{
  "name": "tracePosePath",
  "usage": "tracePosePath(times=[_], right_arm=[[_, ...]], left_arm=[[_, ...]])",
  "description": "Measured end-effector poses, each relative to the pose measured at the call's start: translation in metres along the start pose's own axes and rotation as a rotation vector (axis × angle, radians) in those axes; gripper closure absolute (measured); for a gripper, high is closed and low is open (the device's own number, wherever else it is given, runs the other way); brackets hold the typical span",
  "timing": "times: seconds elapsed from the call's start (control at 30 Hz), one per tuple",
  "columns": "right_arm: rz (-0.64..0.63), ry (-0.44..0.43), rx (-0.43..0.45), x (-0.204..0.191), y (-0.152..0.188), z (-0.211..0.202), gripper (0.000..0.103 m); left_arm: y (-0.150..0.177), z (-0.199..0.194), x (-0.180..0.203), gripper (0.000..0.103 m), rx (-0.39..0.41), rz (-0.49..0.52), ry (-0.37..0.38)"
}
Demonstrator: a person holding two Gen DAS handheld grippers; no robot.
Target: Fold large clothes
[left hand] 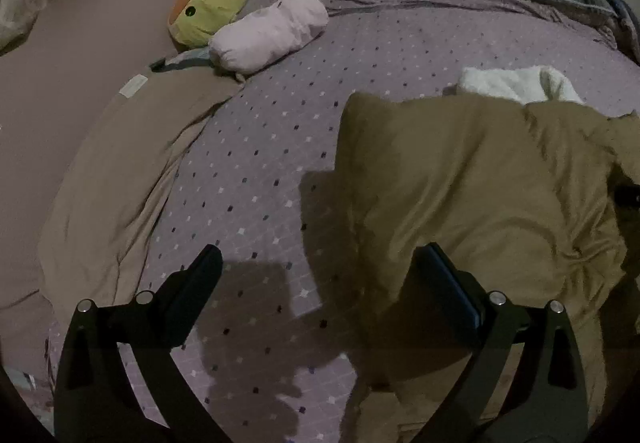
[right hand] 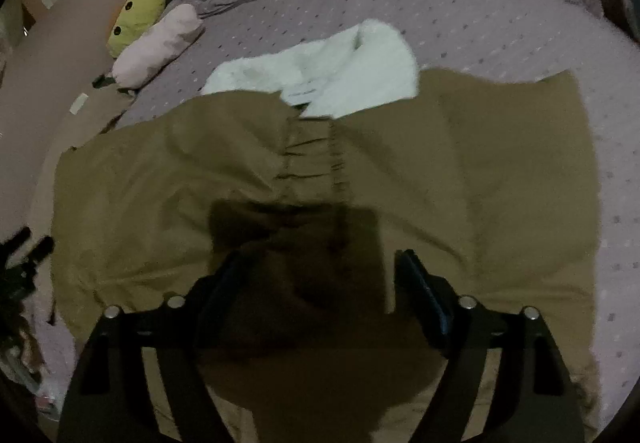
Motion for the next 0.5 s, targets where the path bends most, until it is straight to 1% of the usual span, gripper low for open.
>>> tracePosePath(times=[0.03,0.07,0.1,0.13,0.17,0.2,0.23,0.27,0.33,0.4,0.47,0.5], right_arm=[[0.001,-0.018,-0.006,-0.003,0.001,0.002,0.047],[-0.005,-0.030,-0.011,-0.007,0.002,0.004,0.052],[-0.017,-0.019,-0.009,-0.008,0.002,0.005,0.060],[-0.042,-0.002,0.000,-0.010,0.003,0.005,0.065],[-0.053,0.006,0.007,-0.011,0.003,0.004,0.077],[-0.050,-0.005,0.011,-0.011,0.003,0.001,0.088],[-0.045,-0.014,0.016,-0.011,0.003,-0.003,0.089],[-0.046,-0.013,0.031,-0.009,0.001,-0.009,0.091],[-0.067,0.033,0.083,-0.005,-0.004,-0.027,0.092],[-0.063,0.060,0.117,0.004,-0.010,-0.043,0.092],[-0.047,0.108,0.148,0.025,-0.016,-0.065,0.092],[-0.048,0.146,0.166,0.038,-0.018,-0.077,0.092]], left_arm=[[0.001,0.001,0.001,0.004,-0.001,-0.003,0.004],[0.003,0.002,0.001,0.004,-0.004,-0.005,0.009],[0.004,0.001,0.001,0.004,-0.007,-0.006,0.007],[0.002,0.004,0.005,0.004,-0.009,-0.006,0.004],[0.000,0.005,0.008,0.004,-0.010,-0.006,0.003],[0.000,0.002,0.007,0.004,-0.010,-0.006,-0.001],[-0.001,-0.001,0.007,0.004,-0.010,-0.006,-0.005],[-0.007,0.004,0.017,0.004,-0.011,-0.006,-0.007],[-0.010,0.000,0.020,0.004,-0.012,-0.013,-0.009],[-0.010,-0.004,0.023,0.004,-0.010,-0.020,0.002],[-0.014,-0.011,0.029,0.004,-0.002,-0.028,0.013],[-0.016,-0.015,0.034,0.004,0.005,-0.028,0.022]])
Point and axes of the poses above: each gripper's, at about its wrist camera, not at the fingertips, and z roughly the way its jaws point, x to its right, y to its underside, the point moved 6 cm from there along z, roughly the way its jaws point, and after that the axes turned 4 degrees about x, right-handed, at the moved point
